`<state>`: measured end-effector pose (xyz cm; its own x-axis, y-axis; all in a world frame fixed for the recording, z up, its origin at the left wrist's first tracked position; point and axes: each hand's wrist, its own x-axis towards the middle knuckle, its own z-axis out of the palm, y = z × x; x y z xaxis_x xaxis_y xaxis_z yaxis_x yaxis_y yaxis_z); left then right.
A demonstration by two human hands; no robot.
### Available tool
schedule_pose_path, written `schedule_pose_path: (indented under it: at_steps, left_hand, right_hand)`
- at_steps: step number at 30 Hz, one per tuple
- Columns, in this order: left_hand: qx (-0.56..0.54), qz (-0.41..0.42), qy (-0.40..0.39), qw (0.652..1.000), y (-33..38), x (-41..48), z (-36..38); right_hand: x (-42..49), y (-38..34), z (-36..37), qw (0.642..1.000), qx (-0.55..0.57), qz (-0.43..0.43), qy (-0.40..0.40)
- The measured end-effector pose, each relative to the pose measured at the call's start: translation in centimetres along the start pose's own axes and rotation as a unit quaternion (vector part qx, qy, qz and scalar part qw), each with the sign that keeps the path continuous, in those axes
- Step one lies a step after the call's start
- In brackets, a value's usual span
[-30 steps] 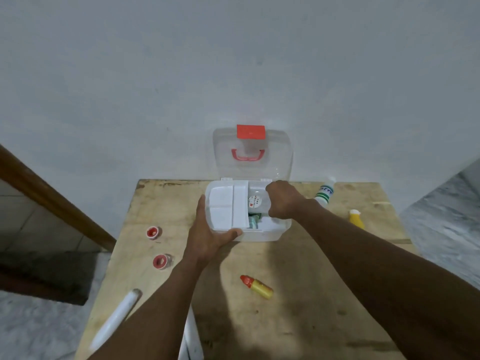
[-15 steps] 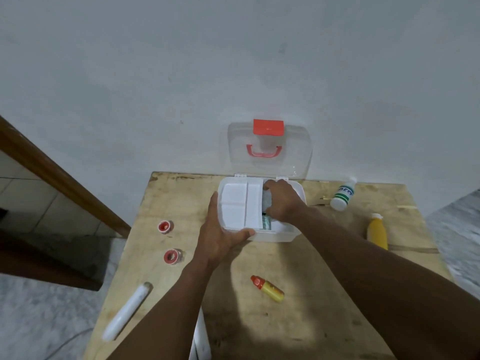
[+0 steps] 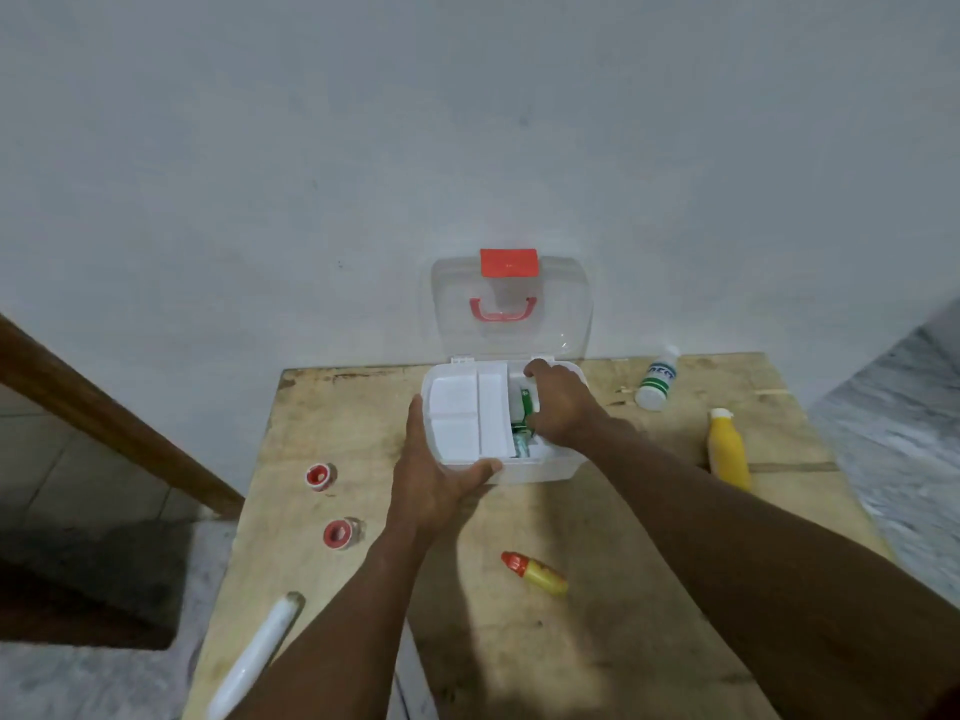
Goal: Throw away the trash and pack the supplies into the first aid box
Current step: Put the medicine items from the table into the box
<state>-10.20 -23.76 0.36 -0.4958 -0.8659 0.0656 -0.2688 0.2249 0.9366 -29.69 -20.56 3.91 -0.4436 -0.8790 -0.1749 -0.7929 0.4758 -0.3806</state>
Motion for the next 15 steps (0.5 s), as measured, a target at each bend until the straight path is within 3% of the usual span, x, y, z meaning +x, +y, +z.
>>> schedule_pose_path:
  at_steps: [10, 15]
  left_hand:
    - [-0.016, -0.007, -0.020, 1.000, 0.2, -0.4, -0.1]
    - [-0.004, -0.010, -0.015, 1.000, 0.3, -0.6, -0.2]
  right_hand:
    - [-6.8, 2.1, -4.5, 0.988, 0.054, 0.107, 0.101]
    - [-9.9, 3.8, -4.6, 0.978, 0.023, 0.171, 0.119]
